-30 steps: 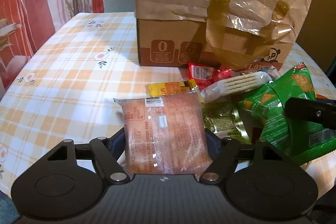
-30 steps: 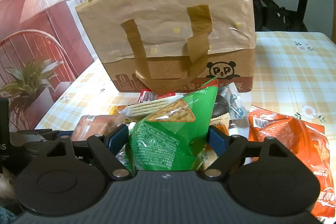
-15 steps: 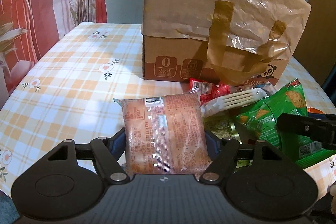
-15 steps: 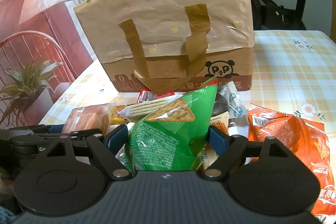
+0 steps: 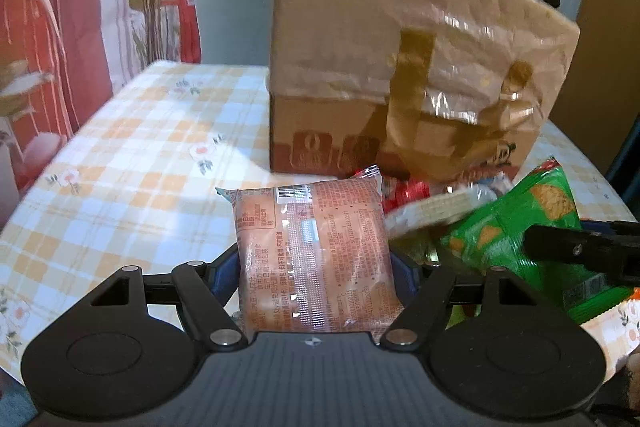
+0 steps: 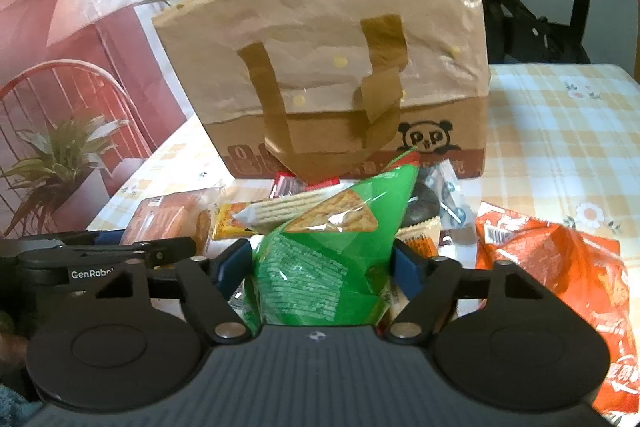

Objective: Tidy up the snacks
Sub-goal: 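Carry both packets over the box and release them inside, then lower the right tool and grasp the orange chip bags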

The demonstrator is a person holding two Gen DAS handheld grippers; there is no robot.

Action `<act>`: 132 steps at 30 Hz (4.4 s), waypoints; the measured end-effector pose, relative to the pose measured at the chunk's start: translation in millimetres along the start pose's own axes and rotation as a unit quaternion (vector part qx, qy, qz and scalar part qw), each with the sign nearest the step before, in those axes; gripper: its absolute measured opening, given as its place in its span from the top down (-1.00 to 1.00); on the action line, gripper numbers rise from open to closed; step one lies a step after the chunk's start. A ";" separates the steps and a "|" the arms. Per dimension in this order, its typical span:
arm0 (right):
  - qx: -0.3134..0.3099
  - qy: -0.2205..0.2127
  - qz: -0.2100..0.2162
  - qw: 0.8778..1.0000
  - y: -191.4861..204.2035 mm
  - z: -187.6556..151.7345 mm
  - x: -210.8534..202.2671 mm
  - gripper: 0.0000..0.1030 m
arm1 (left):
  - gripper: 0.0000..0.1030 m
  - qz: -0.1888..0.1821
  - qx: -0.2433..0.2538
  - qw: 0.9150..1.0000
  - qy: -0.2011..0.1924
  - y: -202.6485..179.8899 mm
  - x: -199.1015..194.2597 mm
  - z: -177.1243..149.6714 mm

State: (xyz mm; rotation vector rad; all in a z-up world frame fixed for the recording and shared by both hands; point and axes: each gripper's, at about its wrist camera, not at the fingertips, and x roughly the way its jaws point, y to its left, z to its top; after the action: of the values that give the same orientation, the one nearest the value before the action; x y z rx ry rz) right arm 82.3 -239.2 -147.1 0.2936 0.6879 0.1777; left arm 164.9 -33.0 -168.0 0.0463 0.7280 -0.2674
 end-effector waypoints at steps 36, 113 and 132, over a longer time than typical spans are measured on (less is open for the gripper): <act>-0.051 -0.199 0.054 0.977 26.5 89.2 -101.9 -0.18 | -0.48 -0.054 0.006 0.985 -0.161 13.0 -81.7 79.9; -0.115 0.010 -0.067 0.991 -65.1 39.7 -44.5 -0.62 | -0.74 0.015 -0.058 0.994 -0.087 24.0 -18.4 58.2; 0.043 0.109 -0.090 0.989 -117.0 -2.8 -25.3 -0.69 | -0.74 0.016 -0.072 0.995 -0.061 21.9 -10.3 47.6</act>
State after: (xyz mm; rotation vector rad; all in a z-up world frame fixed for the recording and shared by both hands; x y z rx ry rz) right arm 68.9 -355.6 -171.9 0.2955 0.9366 0.0081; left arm 194.2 -15.9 -126.7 -0.0934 0.6234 -0.1843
